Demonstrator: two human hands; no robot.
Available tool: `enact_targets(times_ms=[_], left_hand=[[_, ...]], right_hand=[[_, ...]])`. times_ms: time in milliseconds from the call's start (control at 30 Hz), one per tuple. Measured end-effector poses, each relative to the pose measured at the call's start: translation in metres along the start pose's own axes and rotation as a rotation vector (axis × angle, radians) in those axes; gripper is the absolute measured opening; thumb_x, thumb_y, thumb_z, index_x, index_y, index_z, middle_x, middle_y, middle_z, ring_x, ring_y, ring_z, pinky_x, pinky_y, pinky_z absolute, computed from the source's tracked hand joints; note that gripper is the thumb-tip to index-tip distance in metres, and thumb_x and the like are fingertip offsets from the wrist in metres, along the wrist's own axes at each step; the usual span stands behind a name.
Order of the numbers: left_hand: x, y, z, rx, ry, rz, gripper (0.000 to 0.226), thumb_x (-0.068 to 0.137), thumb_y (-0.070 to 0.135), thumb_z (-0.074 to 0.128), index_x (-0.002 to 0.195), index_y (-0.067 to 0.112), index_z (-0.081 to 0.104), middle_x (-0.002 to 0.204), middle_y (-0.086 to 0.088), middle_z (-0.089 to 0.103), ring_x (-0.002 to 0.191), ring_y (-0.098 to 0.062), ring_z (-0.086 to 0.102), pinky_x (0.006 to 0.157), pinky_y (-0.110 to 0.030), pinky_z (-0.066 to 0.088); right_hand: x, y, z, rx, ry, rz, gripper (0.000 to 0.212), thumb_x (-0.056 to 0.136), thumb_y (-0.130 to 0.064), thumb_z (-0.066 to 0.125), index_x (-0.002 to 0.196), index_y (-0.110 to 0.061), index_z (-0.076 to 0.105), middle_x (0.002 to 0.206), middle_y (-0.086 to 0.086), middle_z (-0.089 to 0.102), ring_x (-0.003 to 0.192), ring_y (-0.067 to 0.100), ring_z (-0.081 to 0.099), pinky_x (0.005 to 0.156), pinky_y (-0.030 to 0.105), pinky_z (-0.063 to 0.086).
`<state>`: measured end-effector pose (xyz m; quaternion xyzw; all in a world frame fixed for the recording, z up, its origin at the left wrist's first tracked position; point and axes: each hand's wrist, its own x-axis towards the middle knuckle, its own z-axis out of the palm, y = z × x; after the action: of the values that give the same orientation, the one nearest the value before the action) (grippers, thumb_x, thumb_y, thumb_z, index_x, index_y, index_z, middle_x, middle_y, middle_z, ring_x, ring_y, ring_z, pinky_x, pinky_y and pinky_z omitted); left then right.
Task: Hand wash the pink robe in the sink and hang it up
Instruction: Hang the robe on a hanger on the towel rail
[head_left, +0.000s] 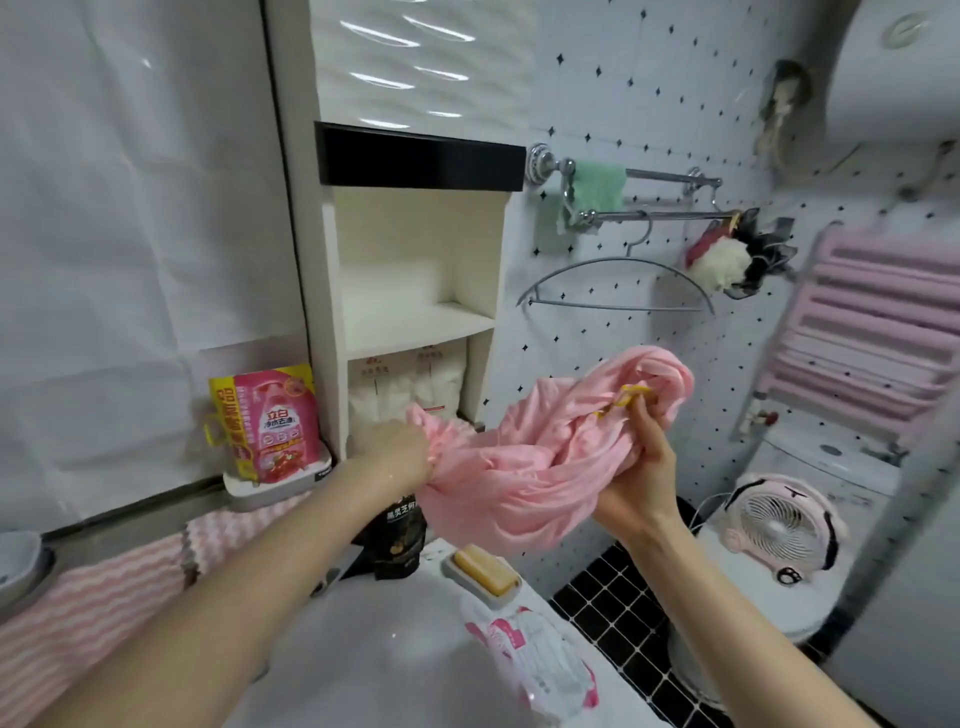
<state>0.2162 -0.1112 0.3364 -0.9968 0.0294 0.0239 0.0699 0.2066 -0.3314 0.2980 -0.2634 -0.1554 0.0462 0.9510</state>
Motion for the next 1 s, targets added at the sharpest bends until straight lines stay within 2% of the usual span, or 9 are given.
enact_targets(times_ms=[67,167,300,367,467,600,800,900,1000], left_hand=[[-0.003,0.014,-0.025,0.15,0.239,-0.038,0.034,0.098,0.03,0.043,0.124,0.009,0.051,0.116,-0.005,0.059,0.106,-0.023,0.059,0.078,-0.031,0.046],[0.004,0.049,-0.055,-0.439,0.593,0.178,0.04,0.096,0.041,0.046,0.122,0.01,0.049,0.119,-0.005,0.06,0.109,-0.025,0.058,0.082,-0.032,0.042],[0.019,0.122,-0.068,-1.027,0.051,0.598,0.044,0.09,0.045,0.054,0.123,0.017,0.045,0.114,-0.002,0.058,0.101,-0.015,0.056,0.086,-0.028,0.044],[0.044,0.144,-0.071,-1.201,0.138,0.522,0.019,0.088,0.025,0.065,0.095,0.015,0.051,0.087,-0.006,0.058,0.074,-0.016,0.054,0.067,-0.027,0.046],[0.085,0.167,-0.087,-1.367,0.224,0.39,0.023,0.089,0.011,0.06,0.075,0.017,0.043,0.067,-0.005,0.049,0.059,-0.021,0.046,0.051,-0.024,0.042],[0.129,0.207,-0.115,-1.417,0.463,0.236,0.021,0.092,0.015,0.055,0.076,0.019,0.042,0.07,0.003,0.045,0.07,-0.018,0.044,0.063,-0.03,0.036],[0.188,0.241,-0.116,-1.765,0.248,0.15,0.006,0.095,0.011,0.048,0.097,0.006,0.051,0.081,-0.005,0.056,0.077,-0.02,0.055,0.066,-0.028,0.048],[0.205,0.255,-0.117,-1.868,0.184,0.187,0.012,0.095,0.003,0.045,0.102,0.0,0.054,0.079,-0.007,0.057,0.068,-0.017,0.055,0.057,-0.023,0.05],[0.217,0.269,-0.123,-1.94,0.169,0.168,0.013,0.092,-0.004,0.044,0.088,0.004,0.053,0.075,-0.008,0.056,0.064,-0.019,0.054,0.053,-0.024,0.049]], right_hand=[[-0.004,-0.015,-0.003,-0.009,0.02,-0.03,0.019,0.085,-0.024,0.061,0.103,-0.018,0.065,0.112,0.009,0.065,0.112,0.028,0.059,0.107,0.048,0.035],[0.001,-0.041,-0.007,-0.036,0.088,-0.121,0.022,0.063,-0.016,0.077,0.083,-0.019,0.069,0.094,0.007,0.067,0.093,0.025,0.066,0.098,0.044,0.043],[0.01,-0.077,-0.008,-0.14,0.122,-0.126,0.014,0.066,-0.017,0.062,0.07,-0.015,0.075,0.085,0.009,0.072,0.084,0.024,0.07,0.08,0.036,0.055],[0.016,-0.099,-0.016,-0.196,0.122,-0.074,0.029,0.071,-0.019,0.054,0.085,-0.006,0.076,0.1,0.017,0.07,0.095,0.029,0.068,0.082,0.04,0.055],[0.024,-0.139,-0.032,-0.297,0.173,-0.072,0.028,0.076,-0.024,0.057,0.087,-0.008,0.077,0.098,0.016,0.071,0.092,0.029,0.069,0.08,0.041,0.056],[0.051,-0.19,-0.059,-0.577,0.326,-0.027,0.034,0.093,-0.032,0.051,0.093,-0.005,0.073,0.078,0.012,0.071,0.067,0.023,0.069,0.064,0.03,0.058],[0.075,-0.229,-0.114,-1.012,0.522,0.04,0.061,0.058,-0.043,0.079,0.101,0.0,0.068,0.092,0.016,0.067,0.074,0.023,0.064,0.073,0.032,0.048],[0.089,-0.232,-0.127,-1.412,0.508,-0.241,0.082,0.062,-0.034,0.079,0.134,-0.019,0.043,0.126,0.005,0.051,0.111,0.018,0.053,0.092,0.032,0.041],[0.097,-0.234,-0.142,-1.877,0.207,-0.757,0.06,0.076,-0.021,0.07,0.131,-0.032,0.047,0.137,0.001,0.039,0.127,0.014,0.035,0.105,0.022,0.025]])
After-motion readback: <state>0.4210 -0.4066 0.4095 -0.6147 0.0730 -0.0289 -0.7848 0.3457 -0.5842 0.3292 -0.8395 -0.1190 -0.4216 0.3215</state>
